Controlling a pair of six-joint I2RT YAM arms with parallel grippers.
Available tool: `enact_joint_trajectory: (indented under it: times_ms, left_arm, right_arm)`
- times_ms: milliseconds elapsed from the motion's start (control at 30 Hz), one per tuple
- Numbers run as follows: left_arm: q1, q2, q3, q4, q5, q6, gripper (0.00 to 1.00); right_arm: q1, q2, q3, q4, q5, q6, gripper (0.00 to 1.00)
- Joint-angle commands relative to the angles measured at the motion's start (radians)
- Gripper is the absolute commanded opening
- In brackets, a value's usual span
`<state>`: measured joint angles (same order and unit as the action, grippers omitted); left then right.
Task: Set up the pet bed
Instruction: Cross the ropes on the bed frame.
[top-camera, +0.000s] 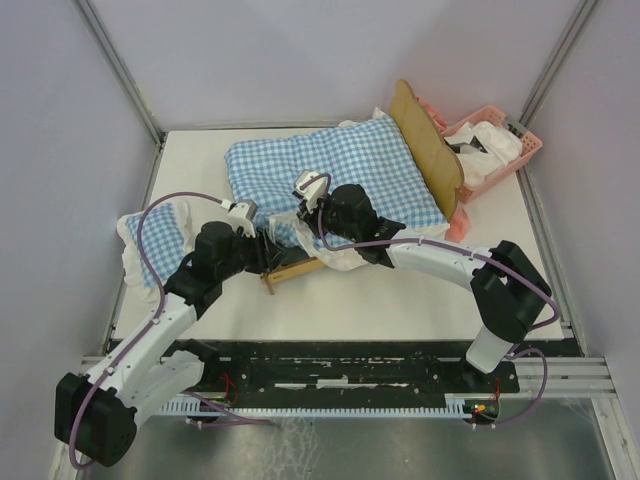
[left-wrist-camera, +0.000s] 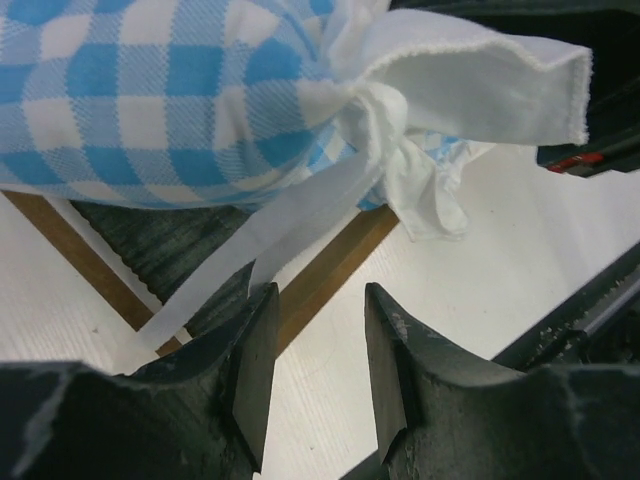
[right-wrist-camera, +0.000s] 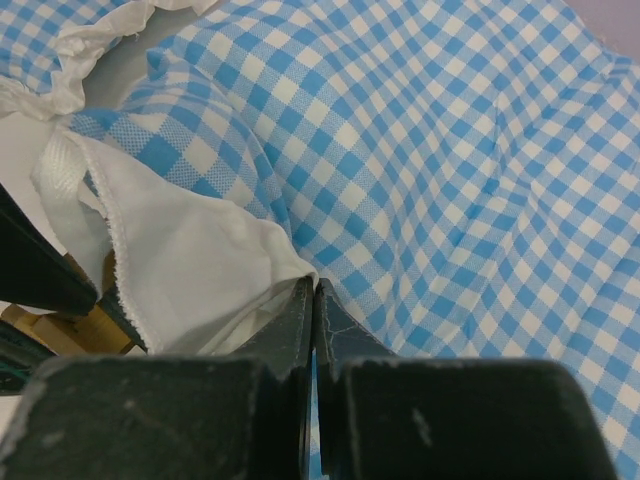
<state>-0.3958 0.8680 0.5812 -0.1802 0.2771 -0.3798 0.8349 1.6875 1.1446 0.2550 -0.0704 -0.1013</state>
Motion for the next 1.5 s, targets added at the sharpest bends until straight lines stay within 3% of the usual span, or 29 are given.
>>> enact_joint_trajectory:
  times_ms: [0,333,833,933,1033,1100,1267,1400,1467]
  left_arm:
    - [-0.020,0.008,0.001,0.044,-0.113,0.032,0.47]
    - [-0.035,-0.139,0.017,-0.008,-0.193,0.002,0.48]
    - [-0.048,-0.044,-0.068,0.112,-0.092,-0.074,0.48]
    - [-0.055,-0.017,-0.094,0.172,-0.035,-0.125,0.42]
    - [-0.088,-0.008,-0.101,0.247,0.013,-0.209,0.24]
    - [-0.146,-0.012,-0.107,0.361,0.022,-0.286,0.20]
    - [-0.308,0.046,-0.141,0.500,-0.028,-0.370,0.22]
    - [-0.331,0.065,-0.182,0.498,-0.091,-0.363,0.27]
    - [-0.331,0.042,-0.177,0.452,-0.134,-0.341,0.34]
  right_arm:
    - [-0.012,-0.036,0.047,0.049,-0.012,0.012,0.02]
    - [-0.024,-0.049,0.040,0.036,-0.029,0.014,0.02]
    - [-0.028,-0.058,0.027,0.046,-0.042,0.033,0.02]
    - [-0.028,-0.062,0.025,0.047,-0.040,0.034,0.02]
    - [-0.028,-0.063,0.027,0.043,-0.037,0.030,0.02]
    - [-0.029,-0.060,0.027,0.041,-0.036,0.028,0.02]
    - [-0.030,-0.057,0.020,0.044,-0.034,0.028,0.02]
    - [-0.031,-0.059,0.012,0.043,-0.032,0.027,0.02]
    - [-0.033,-0.065,0.006,0.043,-0.031,0.023,0.02]
